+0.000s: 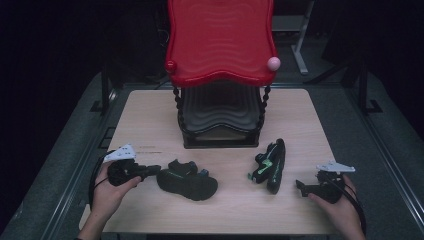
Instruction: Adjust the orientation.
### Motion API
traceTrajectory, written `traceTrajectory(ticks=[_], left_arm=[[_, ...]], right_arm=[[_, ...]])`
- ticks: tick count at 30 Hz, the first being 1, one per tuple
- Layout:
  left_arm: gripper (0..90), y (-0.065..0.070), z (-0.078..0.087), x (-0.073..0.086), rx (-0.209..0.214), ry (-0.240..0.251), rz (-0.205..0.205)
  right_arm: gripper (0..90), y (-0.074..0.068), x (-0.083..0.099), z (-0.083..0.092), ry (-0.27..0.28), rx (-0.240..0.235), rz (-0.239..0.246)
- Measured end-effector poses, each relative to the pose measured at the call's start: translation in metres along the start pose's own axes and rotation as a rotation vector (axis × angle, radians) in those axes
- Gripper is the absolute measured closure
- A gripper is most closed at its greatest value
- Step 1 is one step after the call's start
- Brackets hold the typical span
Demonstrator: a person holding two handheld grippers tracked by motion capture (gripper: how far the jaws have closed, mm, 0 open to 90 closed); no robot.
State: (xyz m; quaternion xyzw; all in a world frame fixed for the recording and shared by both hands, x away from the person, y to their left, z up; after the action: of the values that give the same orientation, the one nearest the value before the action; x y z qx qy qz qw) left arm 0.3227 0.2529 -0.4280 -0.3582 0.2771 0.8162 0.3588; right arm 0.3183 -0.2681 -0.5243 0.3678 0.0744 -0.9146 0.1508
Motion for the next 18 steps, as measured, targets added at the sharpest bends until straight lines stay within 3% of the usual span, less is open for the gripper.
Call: traceTrajectory(ticks=[8,18], left_arm=[[90.0,0.010,-0.020,-0.007,0.048,-0.015,-0.021],[90.0,0.008,-0.035,-0.004,0.040,-0.052,-0.025]], right_arm=[[0.0,0.000,0.000,0.000,0.000,-0.002,0.001],[0.0,0.000,0.000,0.000,0.000,-0.003,0.002]])
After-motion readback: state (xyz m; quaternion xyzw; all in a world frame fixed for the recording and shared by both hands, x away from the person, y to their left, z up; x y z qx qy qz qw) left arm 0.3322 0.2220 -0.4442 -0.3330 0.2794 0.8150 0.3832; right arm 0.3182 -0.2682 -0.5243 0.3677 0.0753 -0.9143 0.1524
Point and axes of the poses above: each handheld gripper's, and its own axes: z roughly backward along the jaws, x roughly out of its underside, y roughly to its right, the point moved 6 cm from there along -z, roughly forward along the jaws
